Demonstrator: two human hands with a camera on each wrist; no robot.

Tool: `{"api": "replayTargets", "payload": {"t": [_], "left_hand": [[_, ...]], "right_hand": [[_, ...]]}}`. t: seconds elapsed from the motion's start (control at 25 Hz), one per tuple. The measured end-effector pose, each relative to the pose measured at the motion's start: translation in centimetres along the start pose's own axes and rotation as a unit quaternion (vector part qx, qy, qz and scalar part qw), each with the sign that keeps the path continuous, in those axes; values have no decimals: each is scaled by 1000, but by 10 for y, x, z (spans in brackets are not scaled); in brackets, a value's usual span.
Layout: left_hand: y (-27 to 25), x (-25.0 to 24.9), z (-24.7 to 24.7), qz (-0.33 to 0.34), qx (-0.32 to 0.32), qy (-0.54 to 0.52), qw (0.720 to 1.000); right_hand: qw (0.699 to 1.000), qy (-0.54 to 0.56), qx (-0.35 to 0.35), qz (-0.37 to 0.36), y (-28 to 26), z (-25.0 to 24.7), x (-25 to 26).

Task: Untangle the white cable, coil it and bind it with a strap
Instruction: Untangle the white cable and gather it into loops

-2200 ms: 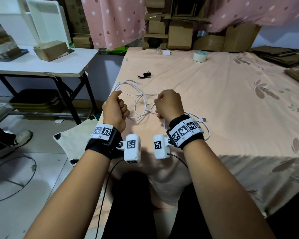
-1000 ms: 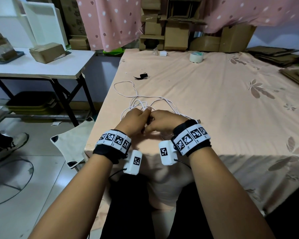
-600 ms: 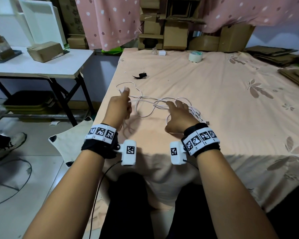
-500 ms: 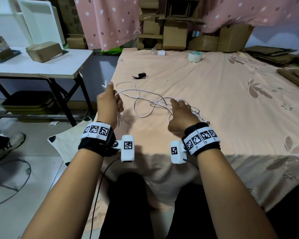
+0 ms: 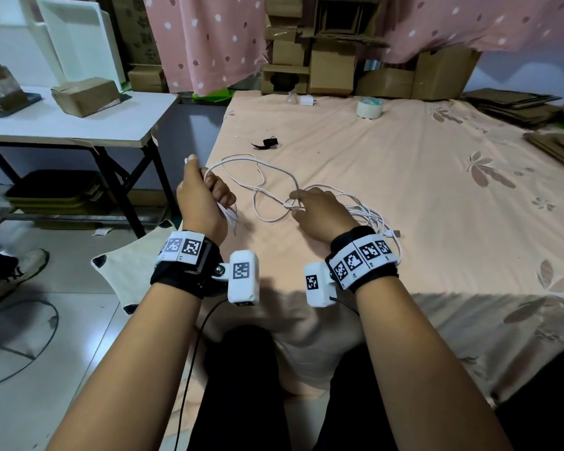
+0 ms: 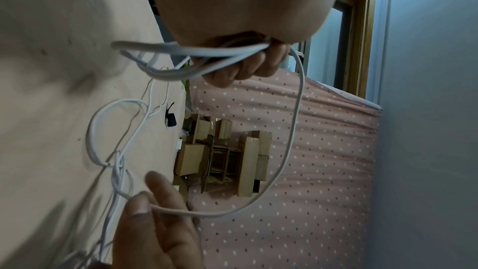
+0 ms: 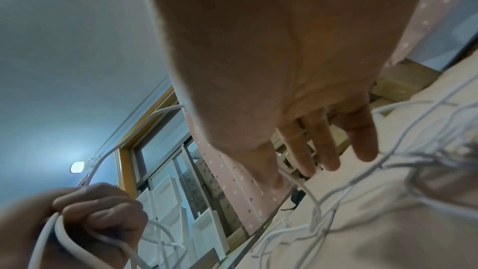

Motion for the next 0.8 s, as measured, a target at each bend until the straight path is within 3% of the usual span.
{"api": "replayTargets", "payload": {"t": [0.16, 0.32, 0.4, 0.52, 0.8], "left_hand": [[8, -6, -7, -4, 15, 12, 1000], [4, 2, -9, -86, 86, 58, 991], [-2, 9, -7, -124, 153, 78, 977], [-12, 17, -2, -177, 246, 83, 949], [-39, 19, -2, -236, 357, 137, 893]], "right_hand": [[978, 189, -83, -1, 1, -4, -4], [858, 485, -166, 29, -8, -40, 3], [843, 506, -184, 16, -9, -56, 10], [857, 484, -177, 9, -6, -65, 15], [955, 270, -127, 0, 7, -36, 14]]}}
Point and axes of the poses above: each hand's wrist, its own y-axis towards the middle knuckle, its own z-axis out of the palm, x = y × z, the point moved 5 cm from there along y, towards the middle knuckle, and after that the axes turned 12 degrees about -x, right-handed, at the moved point
